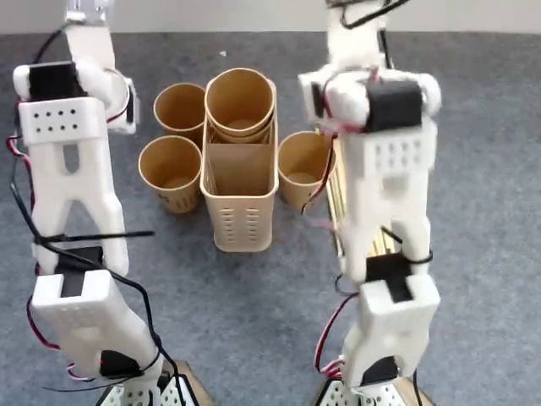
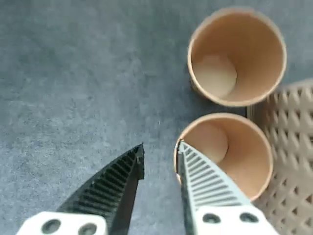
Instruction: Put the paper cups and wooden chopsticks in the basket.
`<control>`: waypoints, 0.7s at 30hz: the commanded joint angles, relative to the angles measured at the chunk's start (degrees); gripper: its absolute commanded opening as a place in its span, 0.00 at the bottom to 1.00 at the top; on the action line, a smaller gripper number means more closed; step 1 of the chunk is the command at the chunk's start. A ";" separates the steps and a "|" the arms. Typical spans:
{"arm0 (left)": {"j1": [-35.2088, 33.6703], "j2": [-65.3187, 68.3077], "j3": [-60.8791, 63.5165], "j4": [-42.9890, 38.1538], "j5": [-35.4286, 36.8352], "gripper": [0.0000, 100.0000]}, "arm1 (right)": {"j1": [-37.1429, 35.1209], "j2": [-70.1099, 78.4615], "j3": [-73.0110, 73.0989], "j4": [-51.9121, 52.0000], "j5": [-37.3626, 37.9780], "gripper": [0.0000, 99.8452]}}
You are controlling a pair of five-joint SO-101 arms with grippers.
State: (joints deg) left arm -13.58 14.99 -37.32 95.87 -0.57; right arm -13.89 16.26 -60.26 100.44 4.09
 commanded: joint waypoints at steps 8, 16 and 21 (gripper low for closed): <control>-0.31 -0.40 9.01 -0.44 -5.27 0.19 | 2.07 -0.13 20.97 -0.75 0.44 0.35; -0.22 -0.40 19.74 -10.29 -5.36 0.19 | 1.45 -0.13 27.74 -7.52 0.44 0.35; -0.22 -0.40 24.57 -14.24 -5.36 0.19 | 0.66 -0.13 38.29 -15.96 0.35 0.35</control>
State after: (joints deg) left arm -13.58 14.99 -14.90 84.70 -5.58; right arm -12.57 16.62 -27.91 90.24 4.35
